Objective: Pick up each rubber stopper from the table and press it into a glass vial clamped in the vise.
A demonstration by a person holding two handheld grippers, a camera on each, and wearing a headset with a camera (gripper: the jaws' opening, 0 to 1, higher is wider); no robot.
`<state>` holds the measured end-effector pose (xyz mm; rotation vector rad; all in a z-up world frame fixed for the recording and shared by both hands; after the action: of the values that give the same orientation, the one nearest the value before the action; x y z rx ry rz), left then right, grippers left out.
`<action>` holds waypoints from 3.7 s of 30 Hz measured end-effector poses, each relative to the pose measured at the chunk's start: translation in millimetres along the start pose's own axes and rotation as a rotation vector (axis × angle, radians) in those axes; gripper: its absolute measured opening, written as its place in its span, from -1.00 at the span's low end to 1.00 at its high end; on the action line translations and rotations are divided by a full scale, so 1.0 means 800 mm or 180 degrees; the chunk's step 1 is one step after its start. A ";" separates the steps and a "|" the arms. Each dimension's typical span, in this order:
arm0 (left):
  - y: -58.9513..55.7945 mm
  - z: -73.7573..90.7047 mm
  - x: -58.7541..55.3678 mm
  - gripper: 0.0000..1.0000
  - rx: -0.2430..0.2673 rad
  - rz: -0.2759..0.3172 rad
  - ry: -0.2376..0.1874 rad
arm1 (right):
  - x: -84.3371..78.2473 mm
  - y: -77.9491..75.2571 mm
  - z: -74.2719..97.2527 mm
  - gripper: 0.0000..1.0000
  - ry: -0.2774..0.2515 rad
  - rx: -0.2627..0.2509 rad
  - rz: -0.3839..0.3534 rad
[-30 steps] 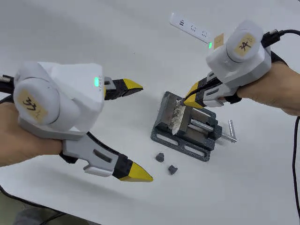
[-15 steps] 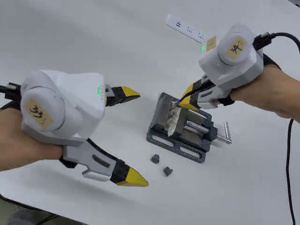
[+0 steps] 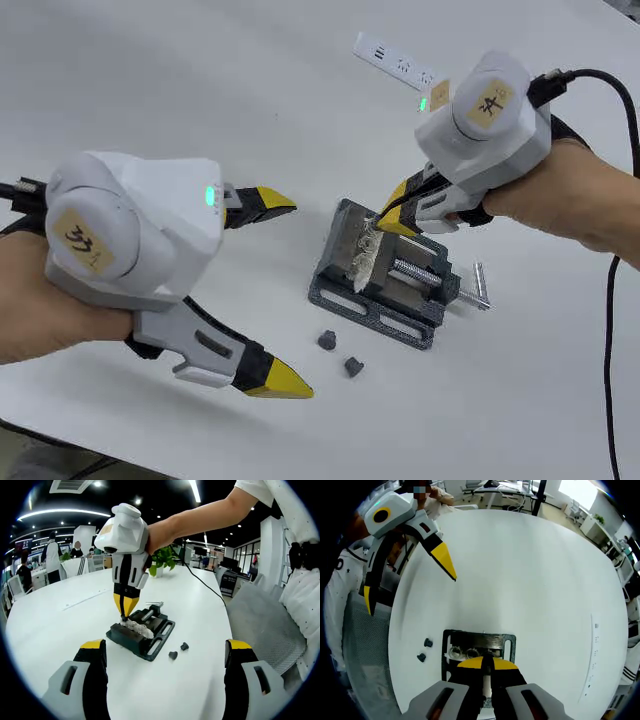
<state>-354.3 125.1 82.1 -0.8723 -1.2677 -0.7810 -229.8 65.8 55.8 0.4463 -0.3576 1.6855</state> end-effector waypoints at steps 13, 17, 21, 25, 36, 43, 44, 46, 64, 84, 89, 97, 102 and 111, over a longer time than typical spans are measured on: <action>0.001 0.001 0.001 0.96 0.0011 -0.0004 -0.0013 | 0.001 -0.001 -0.002 -1.00 0.0073 0.0054 -0.0011; 0.003 0.003 0.001 0.95 0.0026 -0.0003 -0.0014 | 0.001 0.001 -0.002 -1.00 0.0080 0.0058 -0.0028; 0.003 0.002 0.002 0.95 0.0030 -0.0012 -0.0021 | 0.002 0.002 -0.002 -1.00 0.0100 0.0057 -0.0014; 0.002 0.001 0.003 0.95 0.0024 -0.0022 -0.0014 | 0.002 0.002 -0.003 -1.00 0.0072 0.0047 -0.0026; -0.004 0.000 0.006 0.94 -0.0006 -0.0043 0.0017 | -0.003 0.002 0.001 -1.00 -0.0225 -0.0143 -0.0198; -0.005 0.006 0.008 0.93 0.0001 -0.0062 0.0084 | -0.002 0.001 0.000 -1.00 -0.0315 -0.0207 -0.0255; -0.005 0.006 0.007 0.93 0.0004 -0.0064 0.0096 | -0.002 0.002 0.000 -1.00 -0.0324 -0.0223 -0.0252; -0.006 0.006 0.007 0.92 0.0000 -0.0067 0.0110 | -0.002 0.003 0.000 -1.00 -0.0337 -0.0241 -0.0220; -0.017 0.007 0.003 0.89 -0.0055 -0.0089 0.0235 | -0.003 -0.002 0.011 -1.00 -0.0667 -0.0462 -0.0400; -0.025 0.007 -0.001 0.77 -0.0136 -0.0170 0.0372 | -0.011 0.028 0.089 -0.72 -0.1380 -0.0894 -0.0881; -0.027 0.008 -0.002 0.74 -0.0151 -0.0194 0.0413 | -0.025 0.050 0.099 -0.63 -0.1458 -0.0968 -0.0986; -0.032 0.012 -0.003 0.72 -0.0168 -0.0215 0.0454 | -0.047 0.082 0.109 -0.53 -0.1553 -0.1083 -0.1164; -0.034 0.015 -0.004 0.70 -0.0184 -0.0240 0.0498 | -0.062 0.102 0.114 -0.44 -0.1604 -0.1138 -0.1283; -0.035 0.015 -0.008 0.60 -0.0234 -0.0314 0.0576 | -0.081 0.143 0.117 -0.29 -0.1684 -0.1223 -0.1465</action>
<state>-385.3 123.1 80.4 -0.7834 -1.1340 -0.9684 -325.8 -53.0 108.1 0.6276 -0.8769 1.0029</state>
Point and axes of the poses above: the centre of the closed fingertips' face, and the gripper's own axes: z roughly backward along the fingers, y roughly to its left, x roughly out of its top, the point moved 3 cm from there along z, roughly backward along the fingers, and after that the axes turned 15 degrees about -y, right-handed, at the moved point
